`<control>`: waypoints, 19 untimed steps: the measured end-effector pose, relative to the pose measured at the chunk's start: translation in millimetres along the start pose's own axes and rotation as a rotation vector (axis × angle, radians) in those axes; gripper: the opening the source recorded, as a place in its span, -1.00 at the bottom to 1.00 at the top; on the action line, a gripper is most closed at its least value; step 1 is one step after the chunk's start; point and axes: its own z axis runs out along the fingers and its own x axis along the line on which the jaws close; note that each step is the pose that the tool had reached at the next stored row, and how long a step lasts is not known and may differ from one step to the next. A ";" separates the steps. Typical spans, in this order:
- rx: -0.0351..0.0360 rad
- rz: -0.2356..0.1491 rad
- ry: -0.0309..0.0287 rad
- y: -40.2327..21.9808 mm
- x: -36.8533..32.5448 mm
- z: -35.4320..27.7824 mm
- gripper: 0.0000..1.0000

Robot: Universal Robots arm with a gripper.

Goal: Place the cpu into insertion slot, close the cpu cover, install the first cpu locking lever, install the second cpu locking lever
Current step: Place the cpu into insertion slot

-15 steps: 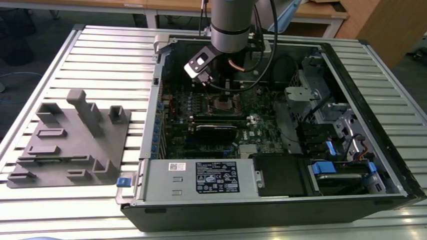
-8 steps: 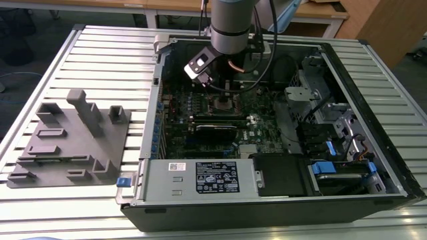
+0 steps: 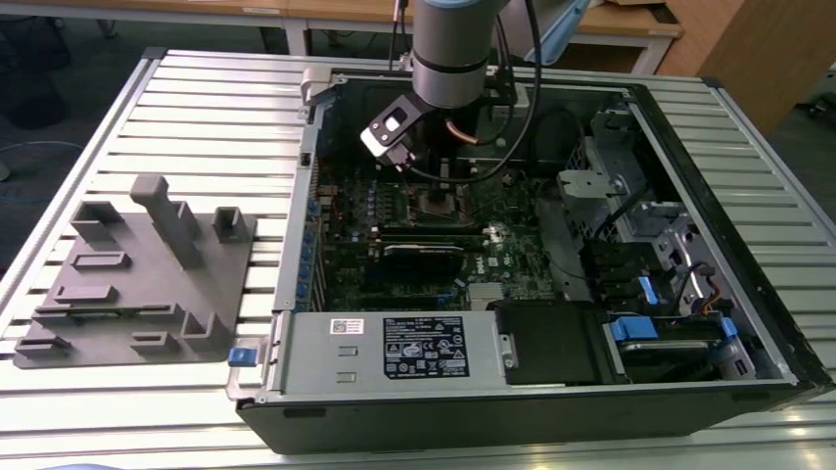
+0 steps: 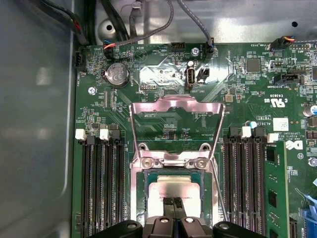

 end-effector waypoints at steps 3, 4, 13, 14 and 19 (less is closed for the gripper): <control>0.0001 0.000 -0.0001 -0.1 0.2 2.0 -0.79; 0.0001 0.000 -0.0001 -0.2 0.1 3.1 -0.79; 0.0007 0.000 -0.0009 -0.5 -0.1 5.7 -0.79; 0.0008 0.000 -0.0012 -0.5 -0.1 6.1 -0.79; 0.0001 0.000 -0.0001 -0.4 0.0 6.6 -0.79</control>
